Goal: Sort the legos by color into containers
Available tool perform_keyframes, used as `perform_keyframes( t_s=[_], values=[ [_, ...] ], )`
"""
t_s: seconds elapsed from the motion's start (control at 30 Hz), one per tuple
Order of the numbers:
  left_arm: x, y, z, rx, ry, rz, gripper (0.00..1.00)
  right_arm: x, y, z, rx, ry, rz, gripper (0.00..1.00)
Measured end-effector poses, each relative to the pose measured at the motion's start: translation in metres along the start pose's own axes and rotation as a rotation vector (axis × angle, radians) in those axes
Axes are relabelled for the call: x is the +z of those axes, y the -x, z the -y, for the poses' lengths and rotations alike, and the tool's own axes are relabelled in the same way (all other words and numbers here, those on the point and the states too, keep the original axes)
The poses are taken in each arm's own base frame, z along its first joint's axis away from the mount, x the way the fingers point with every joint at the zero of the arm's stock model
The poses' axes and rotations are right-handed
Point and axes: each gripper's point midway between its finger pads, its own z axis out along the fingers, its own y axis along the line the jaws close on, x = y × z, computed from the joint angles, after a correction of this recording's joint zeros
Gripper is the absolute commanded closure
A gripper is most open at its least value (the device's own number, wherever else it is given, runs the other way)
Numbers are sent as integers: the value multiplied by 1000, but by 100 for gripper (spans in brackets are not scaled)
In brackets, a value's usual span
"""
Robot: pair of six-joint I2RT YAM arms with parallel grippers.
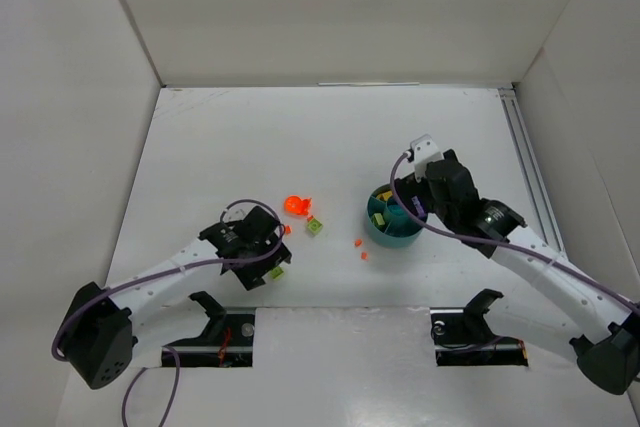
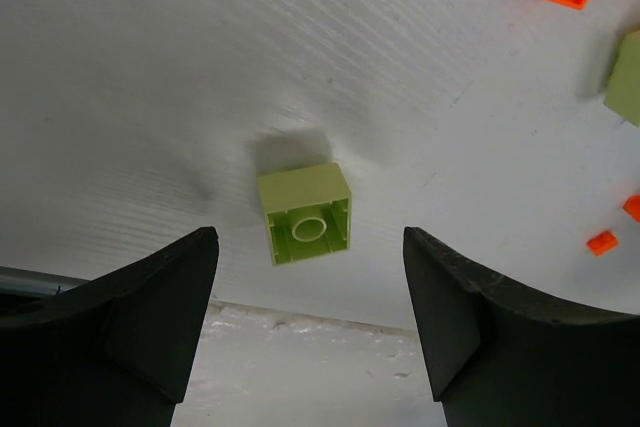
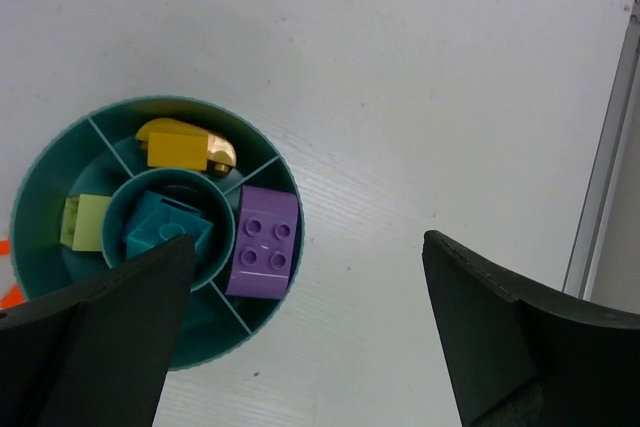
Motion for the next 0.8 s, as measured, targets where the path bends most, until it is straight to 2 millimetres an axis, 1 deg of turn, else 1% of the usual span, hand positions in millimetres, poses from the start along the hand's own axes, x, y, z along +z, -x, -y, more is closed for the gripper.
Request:
perform_keyframes(
  t_s=[0.13,0.17,0.27,0.3,0.33,0.43,0.47,0.5,0.6,0.7,0.8],
  values=[
    [10,-2,-8,-20,69,-7,37,-7,-8,12,25,-26,0,0],
    [12,-3,-9,-19,82,-7,39,-10,-8,15,35,-32,8,0],
    [16,-7,-12,-13,115,-15,47,-19,-6,25,65,-54,39,0],
    [16,-7,-11,-13,115,-15,49,-21,-5,27,75,-60,49,0],
    [17,-8,-10,-12,116,-15,55,-23,-4,30,84,-68,58,0],
    [19,-10,-8,-10,121,-16,63,-28,-4,36,104,-85,72,0],
    [19,-10,-7,-10,123,-17,68,-29,-4,38,108,-90,74,0],
    [20,-11,-6,-7,125,-19,71,-29,-4,39,114,-96,76,0],
    [20,-11,-1,0,120,-17,76,-30,-5,40,123,-101,78,0],
    [20,-11,1,10,122,-9,84,-29,-6,40,123,-103,75,0],
    [19,-10,6,34,118,9,85,-28,-7,41,125,-109,70,0]
  ],
)
